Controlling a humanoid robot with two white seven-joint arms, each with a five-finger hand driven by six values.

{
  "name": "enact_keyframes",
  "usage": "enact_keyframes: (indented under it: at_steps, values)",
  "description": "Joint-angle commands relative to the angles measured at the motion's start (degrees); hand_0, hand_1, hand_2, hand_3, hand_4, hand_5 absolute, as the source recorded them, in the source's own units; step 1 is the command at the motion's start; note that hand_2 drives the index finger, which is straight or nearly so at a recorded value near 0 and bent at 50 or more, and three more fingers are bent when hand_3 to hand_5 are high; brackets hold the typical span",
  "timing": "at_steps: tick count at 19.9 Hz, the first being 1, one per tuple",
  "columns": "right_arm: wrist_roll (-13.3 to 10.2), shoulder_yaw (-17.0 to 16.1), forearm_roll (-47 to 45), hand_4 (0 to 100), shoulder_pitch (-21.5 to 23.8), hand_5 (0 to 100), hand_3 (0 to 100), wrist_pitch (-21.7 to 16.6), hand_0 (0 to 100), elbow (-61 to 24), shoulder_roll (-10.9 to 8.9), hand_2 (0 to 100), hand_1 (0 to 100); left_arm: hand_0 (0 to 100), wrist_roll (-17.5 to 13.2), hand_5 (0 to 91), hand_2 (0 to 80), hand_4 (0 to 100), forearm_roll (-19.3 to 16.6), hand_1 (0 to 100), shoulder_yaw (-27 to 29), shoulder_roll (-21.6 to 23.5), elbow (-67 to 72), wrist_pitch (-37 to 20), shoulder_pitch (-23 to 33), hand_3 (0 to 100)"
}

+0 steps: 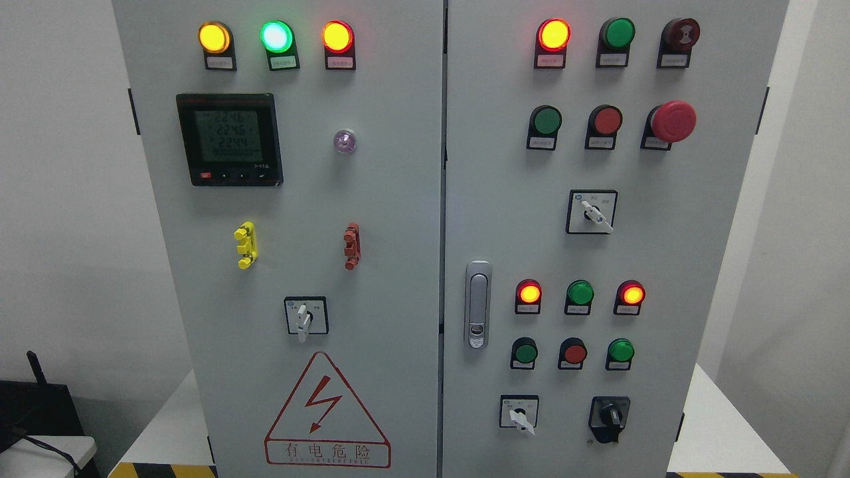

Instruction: Turn on light switch 1

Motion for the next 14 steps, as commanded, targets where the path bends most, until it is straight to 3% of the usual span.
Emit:
enact_keyframes:
  at_steps: [1, 14]
  values:
    - [-0.05, 0.0, -0.97, 0, 0.0, 0, 0, -0.01, 12, 0.02, 0.0, 0, 39, 46, 0.27, 0.0, 0.0, 0, 0.14, 10, 0.02, -1.08, -1.37, -0.04, 0.0, 0]
    - [0.04, 0.0, -0.97, 0, 0.0, 0, 0, -0.01, 12, 0.02, 0.0, 0, 39, 46, 0.53, 0.0, 0.0, 0, 0.22, 9, 0.63, -1.08, -2.34, -0.3, 0.79, 0]
